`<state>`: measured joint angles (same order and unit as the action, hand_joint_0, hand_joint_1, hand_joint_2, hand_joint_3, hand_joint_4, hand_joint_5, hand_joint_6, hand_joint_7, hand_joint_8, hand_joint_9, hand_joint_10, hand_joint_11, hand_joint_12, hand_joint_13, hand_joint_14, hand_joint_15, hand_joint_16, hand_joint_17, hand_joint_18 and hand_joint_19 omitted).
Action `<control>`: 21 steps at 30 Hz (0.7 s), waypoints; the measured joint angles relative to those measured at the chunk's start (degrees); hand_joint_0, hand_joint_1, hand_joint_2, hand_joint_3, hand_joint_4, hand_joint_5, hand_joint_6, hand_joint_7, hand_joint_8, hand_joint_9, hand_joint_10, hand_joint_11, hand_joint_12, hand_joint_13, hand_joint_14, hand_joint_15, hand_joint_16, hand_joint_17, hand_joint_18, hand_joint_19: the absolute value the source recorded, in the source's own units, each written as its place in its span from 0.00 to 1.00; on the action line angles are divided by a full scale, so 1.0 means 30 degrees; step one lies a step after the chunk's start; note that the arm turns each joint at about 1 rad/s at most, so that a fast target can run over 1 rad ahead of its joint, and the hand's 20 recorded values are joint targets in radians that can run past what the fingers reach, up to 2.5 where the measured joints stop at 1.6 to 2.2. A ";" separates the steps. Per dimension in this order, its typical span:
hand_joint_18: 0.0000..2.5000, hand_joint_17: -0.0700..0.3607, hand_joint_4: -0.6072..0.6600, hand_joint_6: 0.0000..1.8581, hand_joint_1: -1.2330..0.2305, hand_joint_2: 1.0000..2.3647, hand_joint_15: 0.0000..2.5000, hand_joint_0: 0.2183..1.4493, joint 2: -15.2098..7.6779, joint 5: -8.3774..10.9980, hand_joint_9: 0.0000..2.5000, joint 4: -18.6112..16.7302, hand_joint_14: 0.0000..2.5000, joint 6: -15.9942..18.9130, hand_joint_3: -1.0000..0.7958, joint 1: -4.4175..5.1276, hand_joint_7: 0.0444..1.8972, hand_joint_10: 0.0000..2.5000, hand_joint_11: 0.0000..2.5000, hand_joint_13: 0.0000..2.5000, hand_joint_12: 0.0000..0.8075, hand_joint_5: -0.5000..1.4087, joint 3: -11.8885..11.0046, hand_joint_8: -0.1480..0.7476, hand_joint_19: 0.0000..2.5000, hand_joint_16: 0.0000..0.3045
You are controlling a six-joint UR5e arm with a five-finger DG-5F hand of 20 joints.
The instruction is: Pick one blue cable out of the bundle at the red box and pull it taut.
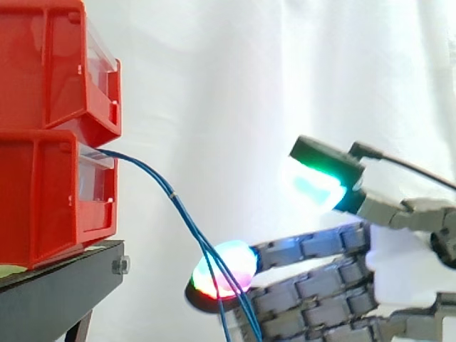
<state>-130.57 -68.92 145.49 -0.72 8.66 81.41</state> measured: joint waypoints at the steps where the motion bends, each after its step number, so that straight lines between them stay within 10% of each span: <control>1: 0.00 0.51 0.73 0.27 0.50 0.00 0.01 0.26 -0.0229 -0.0078 0.03 -0.0097 0.00 0.0081 0.28 -0.0007 0.40 0.00 0.00 0.00 0.45 0.15 -0.0179 0.50 0.04 0.22; 10: 0.00 0.51 0.73 0.27 0.50 0.00 0.01 0.26 -0.1916 -0.0717 0.04 -0.2081 0.00 -0.0002 0.28 -0.0059 0.41 0.00 0.01 0.00 0.45 0.15 -0.1416 0.50 0.05 0.22; 21: 0.00 0.50 0.75 0.27 0.49 0.00 0.02 0.26 -0.2787 -0.1193 0.05 -0.1855 0.00 -0.0201 0.28 -0.0024 0.44 0.00 0.01 0.00 0.45 0.16 -0.3035 0.51 0.05 0.21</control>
<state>-138.93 -72.50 139.92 -1.32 8.59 72.31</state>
